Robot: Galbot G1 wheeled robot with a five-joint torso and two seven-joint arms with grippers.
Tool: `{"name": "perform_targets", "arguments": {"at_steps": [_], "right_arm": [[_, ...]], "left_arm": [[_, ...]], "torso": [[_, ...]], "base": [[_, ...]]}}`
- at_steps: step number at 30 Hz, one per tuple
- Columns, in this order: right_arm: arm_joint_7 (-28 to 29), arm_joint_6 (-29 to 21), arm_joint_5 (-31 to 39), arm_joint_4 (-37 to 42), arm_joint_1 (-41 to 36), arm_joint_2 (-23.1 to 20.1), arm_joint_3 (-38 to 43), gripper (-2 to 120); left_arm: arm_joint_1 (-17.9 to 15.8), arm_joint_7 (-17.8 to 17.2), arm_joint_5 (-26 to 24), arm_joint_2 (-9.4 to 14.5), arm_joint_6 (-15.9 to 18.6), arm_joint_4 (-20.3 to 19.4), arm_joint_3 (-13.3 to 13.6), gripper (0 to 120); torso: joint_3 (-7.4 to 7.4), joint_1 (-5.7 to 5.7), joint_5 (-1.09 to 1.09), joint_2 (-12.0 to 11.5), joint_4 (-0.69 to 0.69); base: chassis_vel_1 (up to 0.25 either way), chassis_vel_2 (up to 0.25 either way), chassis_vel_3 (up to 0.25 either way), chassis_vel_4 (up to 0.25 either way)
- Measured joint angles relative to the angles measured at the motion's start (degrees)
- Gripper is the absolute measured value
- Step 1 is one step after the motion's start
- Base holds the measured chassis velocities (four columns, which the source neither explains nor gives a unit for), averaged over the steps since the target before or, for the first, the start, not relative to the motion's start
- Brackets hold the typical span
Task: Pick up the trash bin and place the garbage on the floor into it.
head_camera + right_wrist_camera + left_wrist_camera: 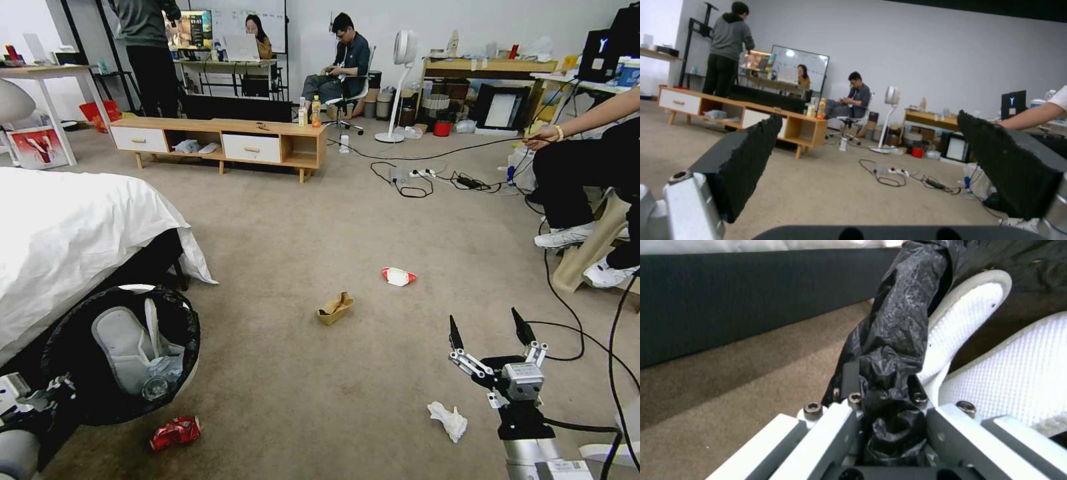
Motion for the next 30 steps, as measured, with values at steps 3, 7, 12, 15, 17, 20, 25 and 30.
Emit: {"name": "perform_targets", "arguments": {"at_steps": [3,7,12,15,17,20,25,30], "right_arm": [[0.00,0.06,-0.04,-0.01,0.00,0.03,0.00,100],[-0.03,0.19,-0.15,-0.13,-0.06,0.11,-0.01,100],[-0.19,0.30,-0.29,-0.23,-0.06,0.03,0.03,100],[-0.82,0.92,-0.72,-0.62,0.13,-0.05,0.28,100],[-0.87,0.98,-0.82,-0.79,0.23,-0.09,0.31,100],[-0.87,0.87,-0.94,-1.15,0.33,-0.97,0.32,100],[0.77,-2.52,-1.03,-1.19,0.30,-2.91,0.38,100],[2.66,-9.74,-0.15,-0.29,-0.25,-6.27,0.30,100]], "left_arm": [[0.05,0.01,0.01,-0.01,0.02,-0.07,-0.02,1],[0.11,0.03,0.04,-0.04,0.03,-0.12,-0.09,1],[0.13,0.09,0.14,-0.21,0.04,-0.12,-0.08,1],[0.14,0.15,0.30,-0.38,0.05,-0.12,0.01,1],[0.14,0.16,0.33,-0.42,0.09,-0.12,0.03,1],[0.26,0.23,0.37,-0.42,0.37,-0.12,-0.02,1],[0.39,0.26,0.38,-0.30,0.66,-0.12,-0.25,1],[0.57,0.34,0.43,-0.34,0.87,-0.14,-0.27,1]], "torso": [[0.00,0.00,0.00,0.00,0.00],[0.00,0.00,0.00,0.00,0.00],[0.00,0.00,0.00,0.00,0.00],[0.00,0.00,0.00,0.00,0.00],[0.00,0.00,0.00,0.00,0.00],[0.00,0.00,0.00,0.00,0.00],[0.00,0.00,0.00,0.00,0.00],[0.00,0.00,0.00,0.00,0.00]], "base": [[-0.021,0.027,0.022,-0.038],[-0.011,0.008,0.007,-0.013],[-0.009,0.006,0.005,-0.010],[0.000,0.000,0.000,0.000],[0.000,0.000,0.000,0.000],[0.000,0.000,0.000,0.000],[0.000,0.000,0.000,0.000],[0.000,0.000,0.000,0.000]]}}
